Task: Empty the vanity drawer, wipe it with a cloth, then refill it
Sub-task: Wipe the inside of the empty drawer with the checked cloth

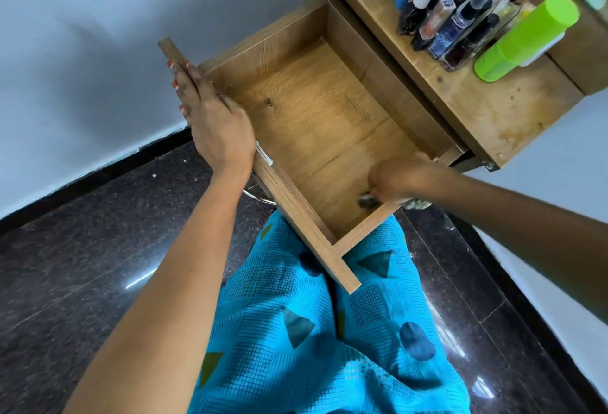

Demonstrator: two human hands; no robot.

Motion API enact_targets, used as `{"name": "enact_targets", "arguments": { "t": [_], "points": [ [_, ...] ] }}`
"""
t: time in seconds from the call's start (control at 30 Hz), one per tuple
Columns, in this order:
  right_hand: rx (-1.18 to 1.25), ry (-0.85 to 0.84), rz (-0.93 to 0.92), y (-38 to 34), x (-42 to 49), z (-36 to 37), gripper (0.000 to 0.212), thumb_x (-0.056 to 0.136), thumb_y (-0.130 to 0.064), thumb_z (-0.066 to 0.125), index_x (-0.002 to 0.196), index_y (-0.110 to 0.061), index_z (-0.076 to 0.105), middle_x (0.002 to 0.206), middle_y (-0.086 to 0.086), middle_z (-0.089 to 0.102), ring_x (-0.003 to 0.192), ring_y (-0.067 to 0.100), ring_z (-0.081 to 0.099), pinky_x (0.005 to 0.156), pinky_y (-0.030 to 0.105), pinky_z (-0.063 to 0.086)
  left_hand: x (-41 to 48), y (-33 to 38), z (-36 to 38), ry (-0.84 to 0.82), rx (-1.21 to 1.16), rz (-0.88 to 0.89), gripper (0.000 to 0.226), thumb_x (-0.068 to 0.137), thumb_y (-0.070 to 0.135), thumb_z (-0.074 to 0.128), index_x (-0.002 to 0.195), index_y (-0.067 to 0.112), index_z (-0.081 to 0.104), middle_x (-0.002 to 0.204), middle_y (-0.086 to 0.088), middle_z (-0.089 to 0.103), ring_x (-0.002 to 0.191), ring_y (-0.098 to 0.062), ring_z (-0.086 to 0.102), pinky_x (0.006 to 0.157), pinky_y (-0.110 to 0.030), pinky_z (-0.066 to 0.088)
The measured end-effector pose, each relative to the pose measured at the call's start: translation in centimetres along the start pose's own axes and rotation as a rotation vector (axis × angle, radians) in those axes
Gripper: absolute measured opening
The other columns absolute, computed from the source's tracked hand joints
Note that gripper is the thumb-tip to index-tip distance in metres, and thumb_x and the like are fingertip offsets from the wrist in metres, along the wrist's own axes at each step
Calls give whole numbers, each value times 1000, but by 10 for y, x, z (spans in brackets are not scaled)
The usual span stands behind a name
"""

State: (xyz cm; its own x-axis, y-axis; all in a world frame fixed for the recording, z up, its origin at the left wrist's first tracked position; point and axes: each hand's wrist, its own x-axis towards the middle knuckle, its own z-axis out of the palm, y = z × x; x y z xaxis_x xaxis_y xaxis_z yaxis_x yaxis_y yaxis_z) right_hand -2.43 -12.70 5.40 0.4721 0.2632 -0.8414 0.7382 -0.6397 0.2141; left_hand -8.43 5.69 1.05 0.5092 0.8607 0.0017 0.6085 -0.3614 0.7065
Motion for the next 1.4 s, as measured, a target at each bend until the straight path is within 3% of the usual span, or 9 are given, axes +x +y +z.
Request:
{"name": "enact_targets", "arguments": {
  "t": [0.07, 0.13, 0.2, 0.4, 0.53, 0.87, 1.13, 1.4],
  "points": [
    [-30, 29, 139, 18, 3, -5, 26, 98, -27, 41, 113, -12, 55, 97, 2, 56, 96, 20, 53, 79, 31, 38, 0, -1, 0, 3, 0, 2, 51, 98, 11, 27, 146, 8, 11, 156, -8, 1, 145, -21, 6, 116, -32, 8],
    [-18, 51, 246, 28, 7, -9, 30, 97, -19, 44, 124, -8, 52, 126, 6, 54, 117, 25, 50, 88, 31, 40, 0, 0, 1, 2, 0, 2, 51, 98, 12, 27, 146, 8, 11, 156, -8, 0, 145, -21, 6, 116, -32, 8],
    [-18, 54, 287, 28, 11, -11, 31, 95, -13, 46, 125, -6, 52, 133, 6, 51, 123, 24, 48, 93, 31, 40, 0, 0, 0, 0, -4, 2, 51, 98, 12, 27, 146, 8, 11, 156, -8, 0, 145, -21, 6, 116, -32, 7],
    [-84, 86, 294, 22, 11, -8, 31, 96, -8, 45, 126, -6, 52, 135, 8, 49, 125, 25, 46, 90, 29, 41, -1, 1, -2, -5, 19, -4, 51, 98, 13, 27, 146, 10, 10, 157, -6, 0, 145, -20, 6, 115, -28, 8],
    [-105, 115, 318, 24, 7, -9, 34, 96, -12, 48, 130, -4, 48, 138, 11, 46, 129, 28, 42, 99, 34, 38, 0, 1, -1, -2, 14, 4, 51, 98, 12, 27, 146, 9, 10, 156, -7, 0, 145, -21, 6, 116, -30, 7],
    [11, 135, 235, 31, 13, -3, 30, 94, 2, 42, 121, 1, 54, 129, 14, 53, 118, 30, 52, 80, 34, 45, 0, 0, -1, -5, 8, 15, 52, 98, 11, 28, 146, 9, 9, 157, -6, -1, 145, -20, 4, 116, -28, 7],
    [-89, 173, 342, 25, 10, -1, 37, 89, -7, 56, 125, -1, 51, 131, 13, 50, 124, 26, 45, 93, 30, 42, 1, 0, 0, -3, 10, 13, 51, 98, 12, 28, 146, 9, 10, 156, -7, 0, 145, -21, 5, 116, -29, 8],
    [7, 123, 215, 33, 17, -3, 26, 96, -1, 42, 117, 2, 56, 125, 14, 55, 115, 29, 54, 76, 31, 44, 1, 1, -1, -1, 8, 14, 52, 98, 10, 27, 146, 9, 10, 156, -7, 0, 145, -21, 5, 115, -28, 8]
  ]
}}
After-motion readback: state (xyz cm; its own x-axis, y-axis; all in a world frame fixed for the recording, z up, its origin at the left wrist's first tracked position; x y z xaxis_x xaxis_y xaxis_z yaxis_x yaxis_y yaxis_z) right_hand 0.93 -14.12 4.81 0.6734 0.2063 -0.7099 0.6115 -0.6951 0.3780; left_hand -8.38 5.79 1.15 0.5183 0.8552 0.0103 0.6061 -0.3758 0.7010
